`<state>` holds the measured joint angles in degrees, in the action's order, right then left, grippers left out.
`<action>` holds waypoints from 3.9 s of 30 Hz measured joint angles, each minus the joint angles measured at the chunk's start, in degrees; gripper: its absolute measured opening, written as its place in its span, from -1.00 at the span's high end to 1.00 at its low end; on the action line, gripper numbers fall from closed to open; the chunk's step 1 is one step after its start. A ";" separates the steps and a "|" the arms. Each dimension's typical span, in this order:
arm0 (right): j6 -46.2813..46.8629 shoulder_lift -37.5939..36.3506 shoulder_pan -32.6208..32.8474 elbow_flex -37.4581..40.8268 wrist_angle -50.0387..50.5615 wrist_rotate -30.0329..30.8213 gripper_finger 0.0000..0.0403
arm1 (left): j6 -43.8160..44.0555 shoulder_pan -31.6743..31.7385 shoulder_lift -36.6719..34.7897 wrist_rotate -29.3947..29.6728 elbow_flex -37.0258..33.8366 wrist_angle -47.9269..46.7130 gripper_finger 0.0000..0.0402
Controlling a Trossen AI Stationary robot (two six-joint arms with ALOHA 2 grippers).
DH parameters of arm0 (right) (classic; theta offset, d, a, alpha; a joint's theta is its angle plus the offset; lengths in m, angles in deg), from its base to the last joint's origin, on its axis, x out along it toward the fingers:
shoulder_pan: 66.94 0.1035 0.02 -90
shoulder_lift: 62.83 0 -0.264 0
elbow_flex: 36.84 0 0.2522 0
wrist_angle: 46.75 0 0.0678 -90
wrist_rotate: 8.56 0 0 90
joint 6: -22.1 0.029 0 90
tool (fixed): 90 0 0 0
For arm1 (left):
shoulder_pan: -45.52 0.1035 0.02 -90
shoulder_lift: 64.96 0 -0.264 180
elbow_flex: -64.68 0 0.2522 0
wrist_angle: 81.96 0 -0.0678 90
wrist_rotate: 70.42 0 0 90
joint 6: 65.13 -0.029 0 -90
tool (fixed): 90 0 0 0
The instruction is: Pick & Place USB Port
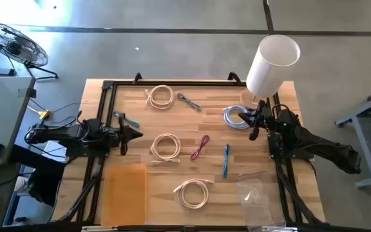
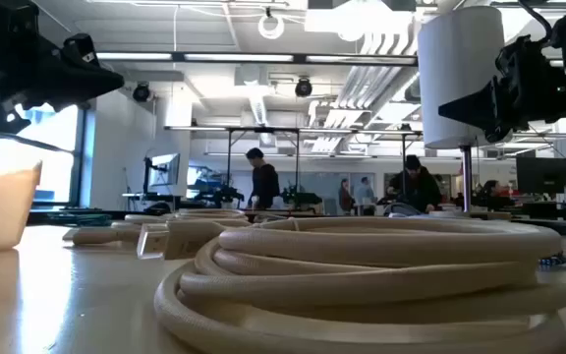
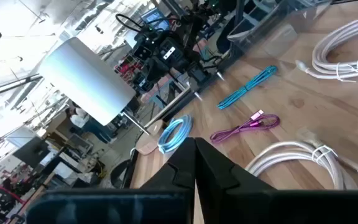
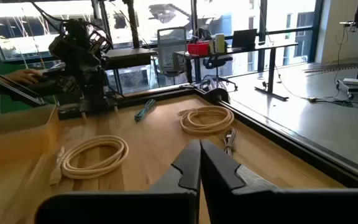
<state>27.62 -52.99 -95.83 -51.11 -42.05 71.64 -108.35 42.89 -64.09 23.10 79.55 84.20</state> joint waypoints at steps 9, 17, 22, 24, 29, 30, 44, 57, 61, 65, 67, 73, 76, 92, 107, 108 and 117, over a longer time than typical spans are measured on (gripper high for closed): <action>0.00 0.00 0.00 0.02 -0.02 0.02 1.00 | -0.01 0.00 0.01 -0.01 0.00 0.00 1.00; 0.00 0.00 -0.01 0.01 -0.01 0.02 1.00 | -0.02 0.00 0.00 -0.01 0.00 0.00 1.00; 0.00 0.00 0.00 0.01 -0.01 0.01 1.00 | -0.01 0.00 0.01 0.00 0.00 0.01 1.00; 0.00 0.00 -0.01 0.02 -0.02 0.01 1.00 | -0.02 0.00 0.00 0.00 0.00 0.00 1.00; 0.00 0.00 -0.02 0.02 -0.02 0.02 1.00 | -0.02 0.00 0.00 0.00 0.00 0.00 1.00; 0.00 0.00 0.00 0.01 -0.01 0.01 1.00 | -0.01 0.02 0.00 -0.01 0.00 0.01 1.00; 0.00 0.00 -0.02 0.02 -0.01 0.01 1.00 | -0.02 0.02 0.00 -0.02 0.00 0.00 1.00; 0.00 0.00 -0.01 0.01 -0.02 0.00 1.00 | -0.02 0.01 0.00 -0.01 0.00 0.00 1.00; 0.00 0.00 -0.01 0.00 -0.02 0.00 1.00 | -0.02 0.00 0.02 0.00 0.00 0.00 1.00; 0.00 0.00 -0.01 0.02 -0.02 0.01 1.00 | -0.01 0.01 0.01 -0.01 0.00 0.01 1.00; 0.00 -0.02 0.00 0.01 -0.01 0.02 1.00 | -0.02 0.00 0.02 -0.01 0.00 0.02 1.00; 0.00 0.00 -0.01 0.01 -0.01 0.01 1.00 | -0.02 0.00 0.01 -0.01 0.00 0.00 1.00; 0.00 0.00 0.00 0.00 0.00 0.00 1.00 | -0.02 0.00 0.00 0.00 0.00 0.02 1.00; 0.00 -0.02 -0.02 0.02 -0.02 0.00 1.00 | -1.77 0.02 0.02 0.07 0.00 0.06 1.00; 2.61 -0.02 -0.02 0.00 -0.17 0.28 1.00 | -5.86 0.00 0.00 1.00 0.00 0.52 1.00; 4.41 -0.02 -0.02 0.01 -0.17 0.26 1.00 | -5.84 0.02 0.02 0.43 0.00 0.47 1.00; 7.03 0.00 0.00 0.02 -0.46 0.66 1.00 | -5.90 0.00 0.02 -1.40 0.00 0.11 1.00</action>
<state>34.65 -52.99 -95.83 -51.09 -42.51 72.29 -114.25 42.89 -64.07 21.71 79.55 84.31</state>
